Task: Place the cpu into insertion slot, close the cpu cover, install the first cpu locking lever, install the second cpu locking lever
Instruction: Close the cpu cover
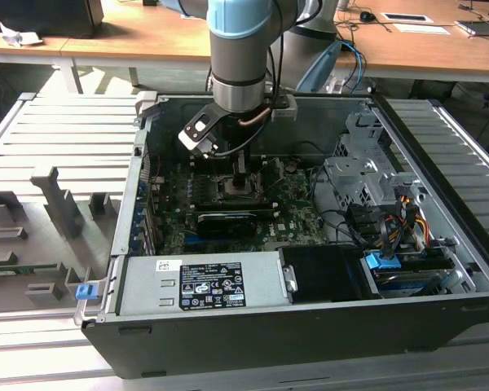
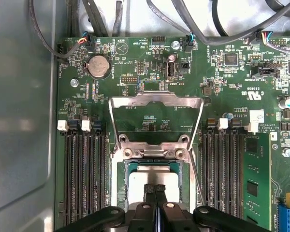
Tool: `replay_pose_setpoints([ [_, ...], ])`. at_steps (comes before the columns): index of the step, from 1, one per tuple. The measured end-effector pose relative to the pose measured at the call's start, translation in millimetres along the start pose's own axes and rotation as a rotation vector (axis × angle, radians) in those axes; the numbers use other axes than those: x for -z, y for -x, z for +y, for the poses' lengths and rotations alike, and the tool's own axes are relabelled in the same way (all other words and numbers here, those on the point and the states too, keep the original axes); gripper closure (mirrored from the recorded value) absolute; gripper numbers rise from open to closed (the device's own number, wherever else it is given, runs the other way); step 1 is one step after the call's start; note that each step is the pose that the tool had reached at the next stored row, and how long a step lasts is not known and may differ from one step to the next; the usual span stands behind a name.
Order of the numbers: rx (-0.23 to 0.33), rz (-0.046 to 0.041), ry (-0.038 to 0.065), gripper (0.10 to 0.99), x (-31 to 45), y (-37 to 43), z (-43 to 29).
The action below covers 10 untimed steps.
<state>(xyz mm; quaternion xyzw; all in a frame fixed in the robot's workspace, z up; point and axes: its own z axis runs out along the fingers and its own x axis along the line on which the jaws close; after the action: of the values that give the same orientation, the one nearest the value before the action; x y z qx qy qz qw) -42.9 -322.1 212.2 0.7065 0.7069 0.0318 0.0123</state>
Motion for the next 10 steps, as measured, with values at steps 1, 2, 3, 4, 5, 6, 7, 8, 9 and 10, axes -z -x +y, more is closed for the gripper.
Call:
replay_pose_setpoints([
  [1, 0.000, -0.0004, 0.000, 0.980, 1.1, 0.0, 0.0],
  [2, 0.000, -0.0001, 0.000, 0.980, 1.3, -0.1, 0.1],
  [3, 0.000, -0.0001, 0.000, 0.980, 1.4, -0.1, 0.3],
  [4, -0.001, -0.0001, -0.001, 0.980, 1.4, 0.0, 0.8],
  [5, -0.002, -0.0003, -0.004, 0.980, 1.4, 0.2, 2.7],
  [6, -0.002, 0.0001, -0.006, 0.980, 1.3, 1.0, 5.0],
  [7, -0.002, 0.0022, -0.007, 0.980, 1.1, 1.6, 7.5],
  [8, -0.002, 0.0027, -0.008, 0.980, 1.0, 1.6, 8.9],
  [9, -0.002, 0.0024, -0.008, 0.980, 2.5, 1.6, 8.9],
  [10, -0.002, 0.0027, -0.008, 0.980, 6.0, 1.5, 9.2],
])
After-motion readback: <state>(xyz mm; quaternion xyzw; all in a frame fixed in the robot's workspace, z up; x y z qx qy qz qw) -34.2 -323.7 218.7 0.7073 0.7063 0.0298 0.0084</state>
